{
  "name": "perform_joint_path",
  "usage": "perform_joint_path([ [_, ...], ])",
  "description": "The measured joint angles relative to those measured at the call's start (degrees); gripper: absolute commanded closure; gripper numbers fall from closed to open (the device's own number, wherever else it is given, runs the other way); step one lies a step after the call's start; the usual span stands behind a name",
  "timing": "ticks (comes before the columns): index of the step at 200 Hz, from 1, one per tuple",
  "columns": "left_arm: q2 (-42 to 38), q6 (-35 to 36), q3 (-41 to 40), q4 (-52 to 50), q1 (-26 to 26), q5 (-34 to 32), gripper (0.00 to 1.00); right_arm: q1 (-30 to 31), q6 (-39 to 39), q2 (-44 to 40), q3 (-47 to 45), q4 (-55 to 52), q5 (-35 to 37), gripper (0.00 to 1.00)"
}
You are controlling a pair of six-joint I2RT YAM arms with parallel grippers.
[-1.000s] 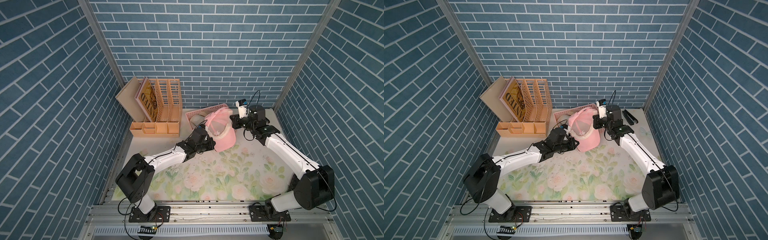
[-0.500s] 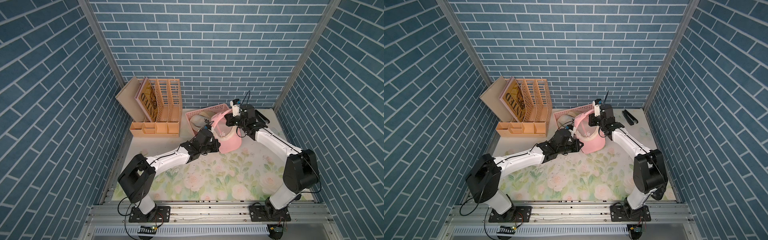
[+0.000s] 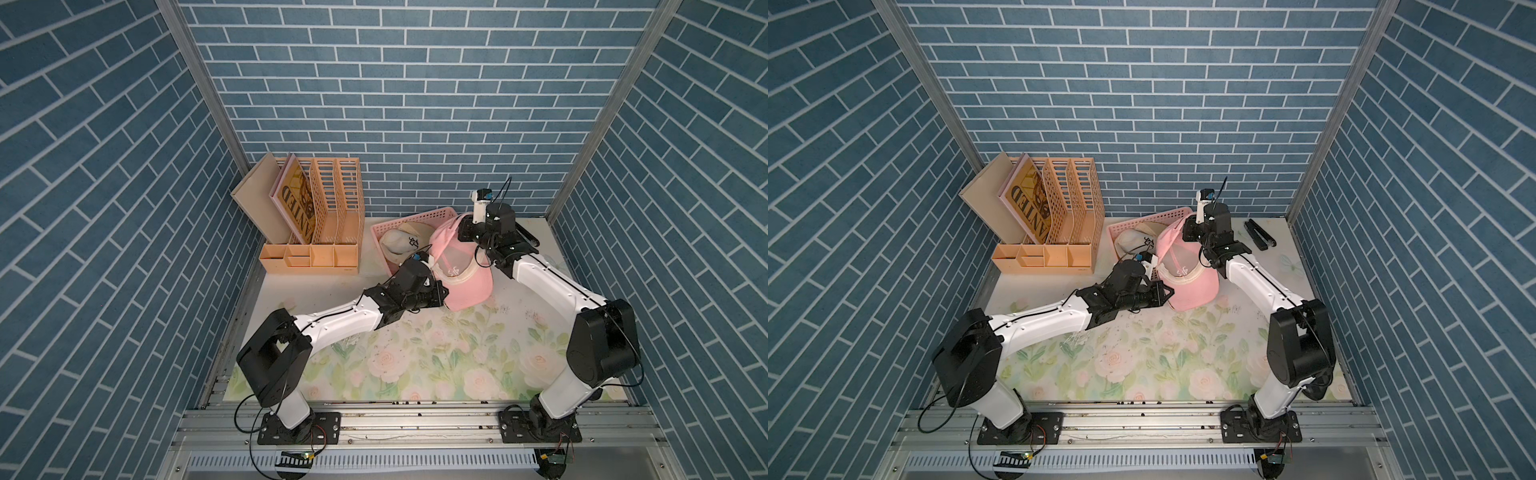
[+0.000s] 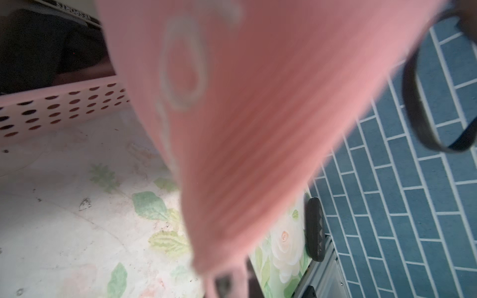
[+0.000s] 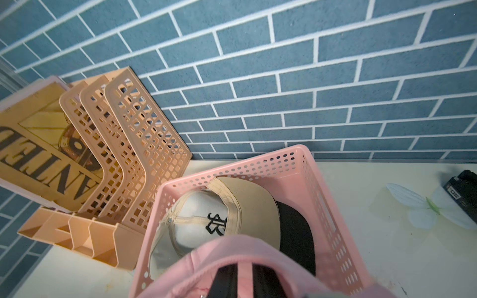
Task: Turn the baseball cap inside out
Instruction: Turn over the baseball cap.
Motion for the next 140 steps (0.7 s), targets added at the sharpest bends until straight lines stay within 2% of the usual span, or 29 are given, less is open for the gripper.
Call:
perform_joint_path([
  [25,0.2,-2.7,0.0,2.0,2.3,3.4,1.00,1.2,-0.8,-3.3,-3.6,-2.4,-1.2,0.57],
  [45,0.5,-4.5,0.1,1.7,3.8,6.1,1.00,3.9,-3.0,-7.5,-4.6,-5.2,-0.9,0.51],
  [86,1.2,-9.2,2.7,3.3,5.3,9.5,1.00,9.2,-6.2,-18.7,-8.4,-11.1,2.0,0.46],
  [140,1.3,-12.9,4.5,3.8,7.6,11.2,1.00,9.6,-6.4,-31.2,-16.3,-18.9,6.8,0.44],
])
